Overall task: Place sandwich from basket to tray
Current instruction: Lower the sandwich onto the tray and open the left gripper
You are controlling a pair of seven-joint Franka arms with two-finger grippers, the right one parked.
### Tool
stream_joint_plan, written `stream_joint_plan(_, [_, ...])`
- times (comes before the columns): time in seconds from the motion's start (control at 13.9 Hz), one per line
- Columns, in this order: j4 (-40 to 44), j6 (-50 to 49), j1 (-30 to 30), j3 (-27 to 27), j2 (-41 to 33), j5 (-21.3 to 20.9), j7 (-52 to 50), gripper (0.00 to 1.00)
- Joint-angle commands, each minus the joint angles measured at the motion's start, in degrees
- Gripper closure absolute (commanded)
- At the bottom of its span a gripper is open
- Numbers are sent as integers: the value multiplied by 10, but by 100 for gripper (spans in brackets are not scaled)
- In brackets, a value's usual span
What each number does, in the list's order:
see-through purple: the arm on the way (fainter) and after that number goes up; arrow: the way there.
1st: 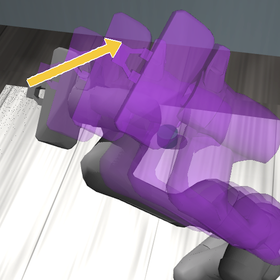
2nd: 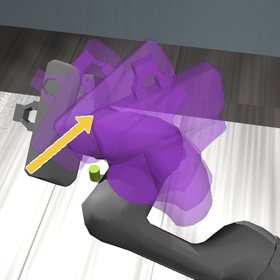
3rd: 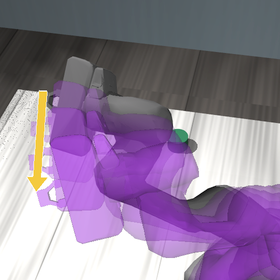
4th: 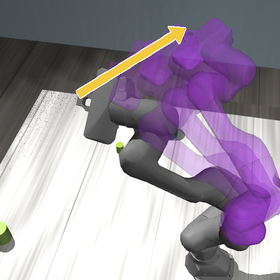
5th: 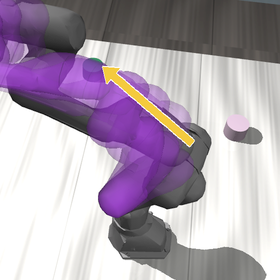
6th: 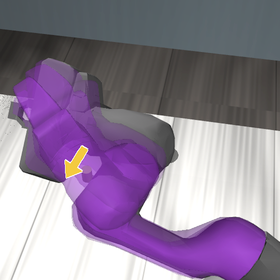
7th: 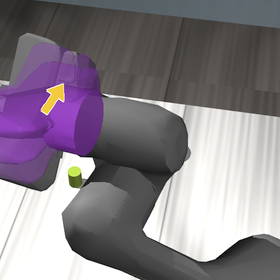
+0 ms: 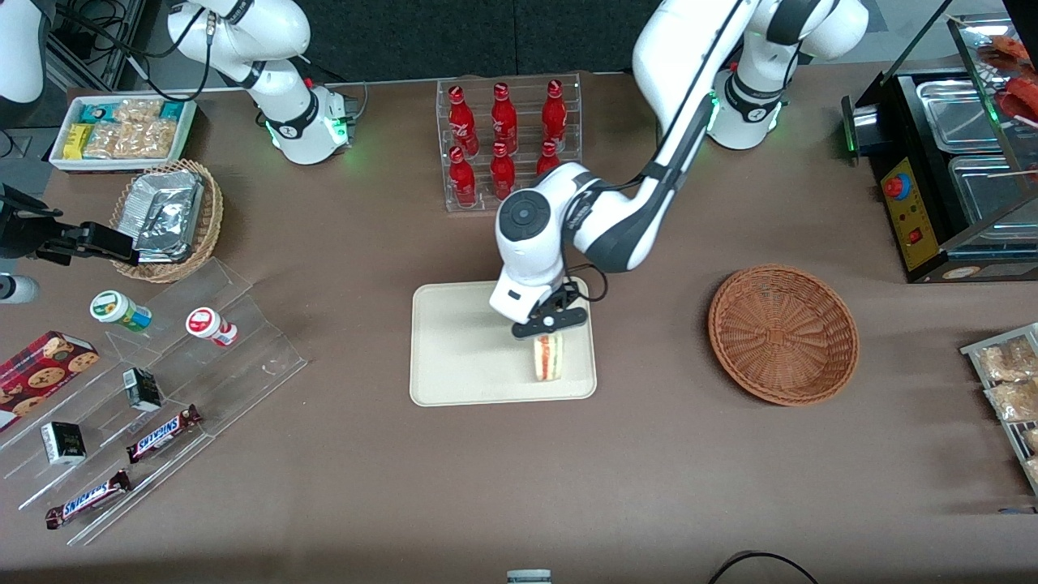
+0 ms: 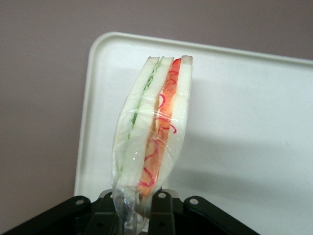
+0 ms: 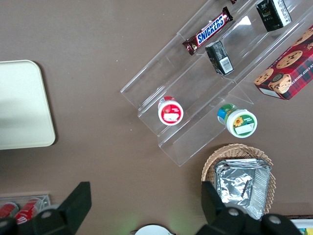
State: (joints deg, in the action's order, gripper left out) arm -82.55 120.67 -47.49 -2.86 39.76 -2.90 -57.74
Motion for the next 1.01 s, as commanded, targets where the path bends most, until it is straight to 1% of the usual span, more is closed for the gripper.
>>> stream_joint_plan(0.0, [50, 2, -16, -5, 42, -1, -4, 81])
stream_joint_plan(0.22, [68, 3, -25, -5, 69, -1, -6, 81])
stream_joint_plan(0.43, [69, 17, -25, -5, 72, 1, -50, 81])
stream_joint_plan(0.65, [71, 19, -27, -5, 77, 1, -53, 81])
stream_joint_plan(0.72, [71, 19, -27, -5, 77, 1, -52, 72])
stream_joint_plan(0.79, [71, 19, -27, -5, 77, 0, -52, 31])
stream_joint_plan(0.86, [71, 17, -27, -5, 75, -3, -51, 1])
stream_joint_plan(0.94, [72, 13, -26, -5, 72, -3, -52, 0])
